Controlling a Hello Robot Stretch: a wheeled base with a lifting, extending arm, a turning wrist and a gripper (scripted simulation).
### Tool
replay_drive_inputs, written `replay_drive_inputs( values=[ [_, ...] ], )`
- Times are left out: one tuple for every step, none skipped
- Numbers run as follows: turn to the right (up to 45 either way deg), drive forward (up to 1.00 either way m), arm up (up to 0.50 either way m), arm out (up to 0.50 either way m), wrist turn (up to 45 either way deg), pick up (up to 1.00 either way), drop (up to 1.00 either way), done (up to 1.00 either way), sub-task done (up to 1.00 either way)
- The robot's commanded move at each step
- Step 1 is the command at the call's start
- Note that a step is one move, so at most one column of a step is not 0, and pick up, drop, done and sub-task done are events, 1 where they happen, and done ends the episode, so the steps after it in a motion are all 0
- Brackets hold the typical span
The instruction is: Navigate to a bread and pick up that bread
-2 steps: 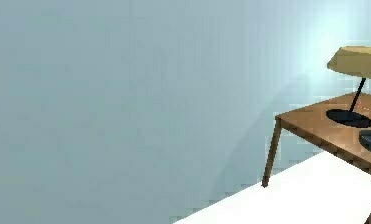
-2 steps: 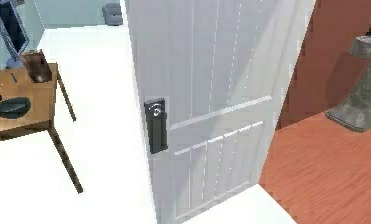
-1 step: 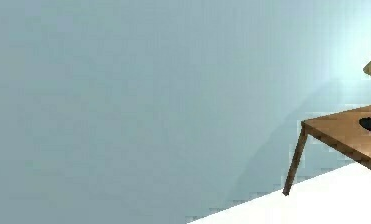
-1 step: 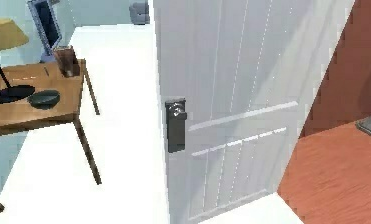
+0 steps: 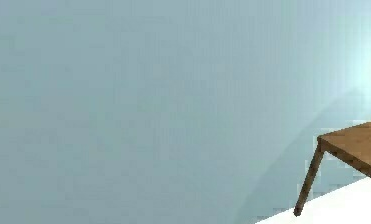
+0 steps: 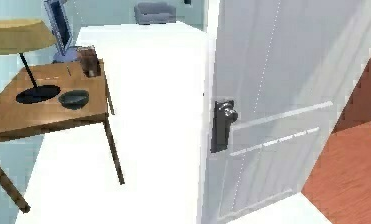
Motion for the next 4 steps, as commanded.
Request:
replay_drive_inputs(
  values=[
    [45.0, 0.0, 0.0, 0.0, 0.0, 0.0, 0.0, 0.0, 0.0],
    [21.0, 0.0, 0.0, 0.0, 0.0, 0.0, 0.0, 0.0, 0.0],
    [0.0, 0.4, 0.0, 0.0, 0.0, 0.0, 0.0, 0.0, 0.0],
    [3.0, 0.0, 0.0, 0.0, 0.0, 0.0, 0.0, 0.0, 0.0]
  ],
)
